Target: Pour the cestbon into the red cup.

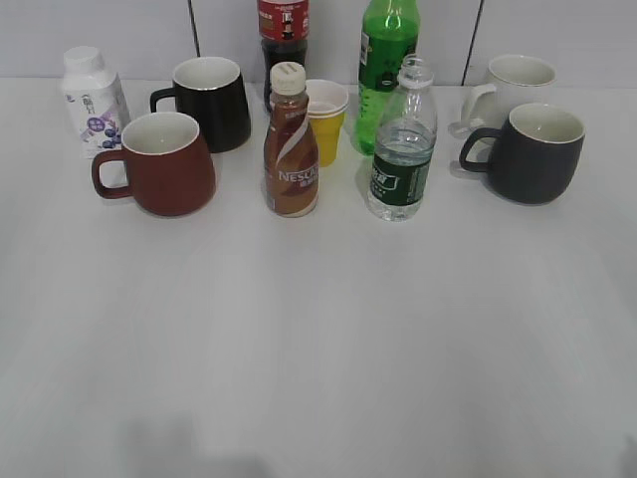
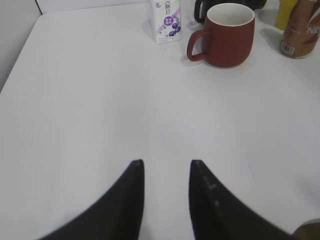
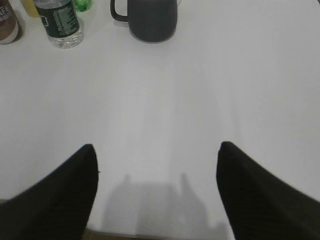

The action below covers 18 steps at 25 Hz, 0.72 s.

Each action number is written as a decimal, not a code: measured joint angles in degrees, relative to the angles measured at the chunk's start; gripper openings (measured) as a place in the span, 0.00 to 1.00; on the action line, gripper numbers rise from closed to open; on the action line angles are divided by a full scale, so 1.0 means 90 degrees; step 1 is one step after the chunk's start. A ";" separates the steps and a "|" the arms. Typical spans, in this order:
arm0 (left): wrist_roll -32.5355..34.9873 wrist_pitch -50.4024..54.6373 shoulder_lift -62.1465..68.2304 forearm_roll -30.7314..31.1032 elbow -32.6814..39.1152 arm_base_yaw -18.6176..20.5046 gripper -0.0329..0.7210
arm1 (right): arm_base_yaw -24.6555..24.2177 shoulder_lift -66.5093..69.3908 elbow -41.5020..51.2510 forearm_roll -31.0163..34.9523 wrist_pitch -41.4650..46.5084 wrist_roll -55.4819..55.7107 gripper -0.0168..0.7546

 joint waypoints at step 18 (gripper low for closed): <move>0.0000 0.0000 0.0000 0.0000 0.0000 0.0000 0.36 | 0.0000 0.0000 0.0000 0.0000 0.0000 0.0000 0.74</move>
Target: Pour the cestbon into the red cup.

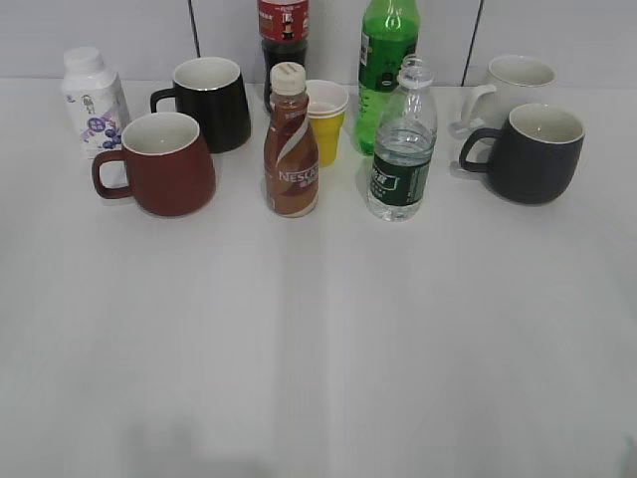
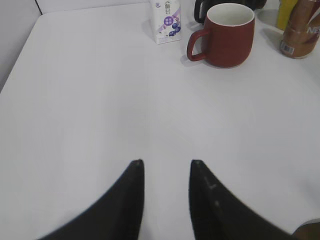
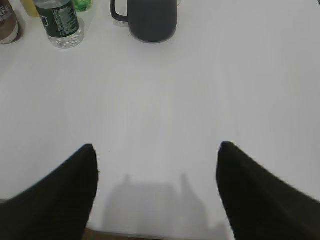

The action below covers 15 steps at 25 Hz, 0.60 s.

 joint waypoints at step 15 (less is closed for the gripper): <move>0.0000 0.0000 0.0000 0.0000 0.0000 0.0000 0.36 | 0.0000 0.0000 0.0000 0.0000 0.0000 0.0000 0.74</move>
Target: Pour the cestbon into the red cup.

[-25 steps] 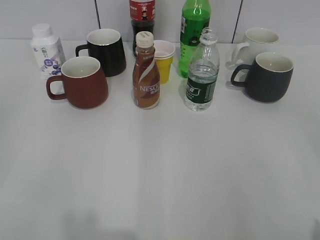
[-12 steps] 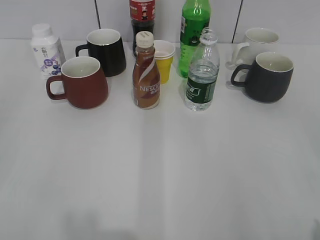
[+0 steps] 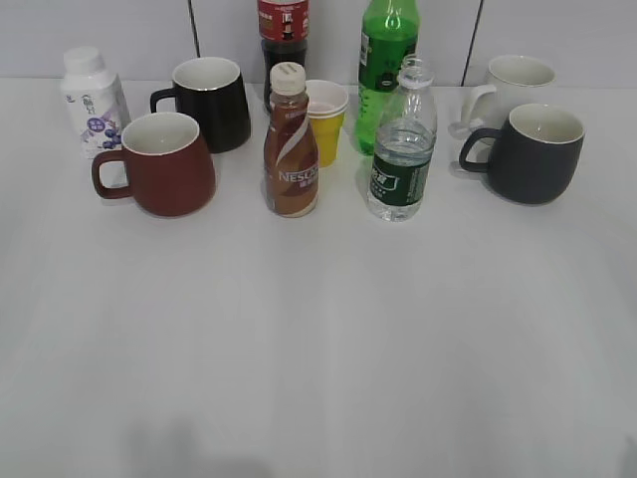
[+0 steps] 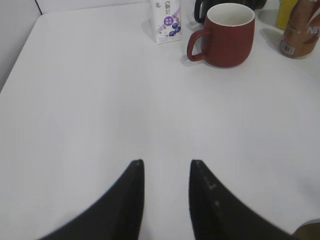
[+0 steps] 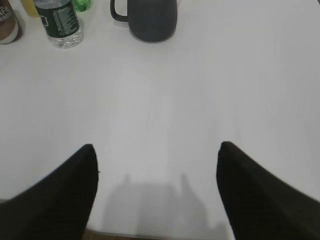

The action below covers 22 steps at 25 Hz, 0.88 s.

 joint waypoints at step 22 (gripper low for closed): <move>0.0000 -0.3670 0.1619 -0.0021 0.0090 -0.0378 0.36 | 0.0000 0.1238 0.0011 0.0759 -0.2712 -0.0069 0.74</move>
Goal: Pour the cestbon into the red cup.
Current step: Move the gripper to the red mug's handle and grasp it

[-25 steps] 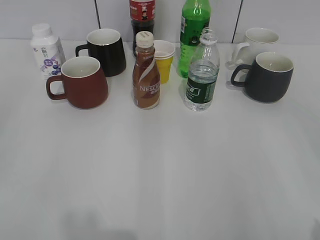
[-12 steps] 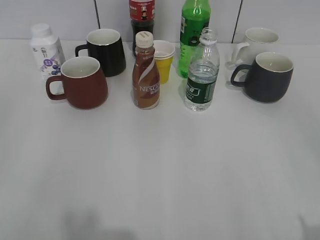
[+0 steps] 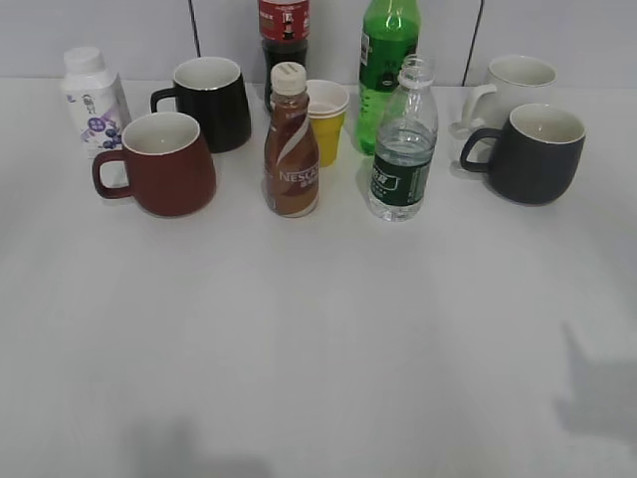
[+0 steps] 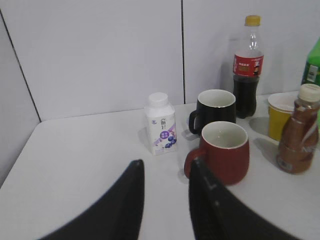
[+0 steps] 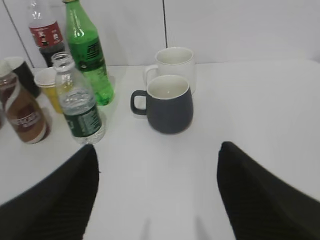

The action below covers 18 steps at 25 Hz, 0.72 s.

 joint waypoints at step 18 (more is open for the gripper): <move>0.0000 -0.4761 0.5605 -0.0663 0.0072 -0.0013 0.36 | 0.1018 0.4290 0.0014 -0.0088 -0.3155 -0.0837 0.63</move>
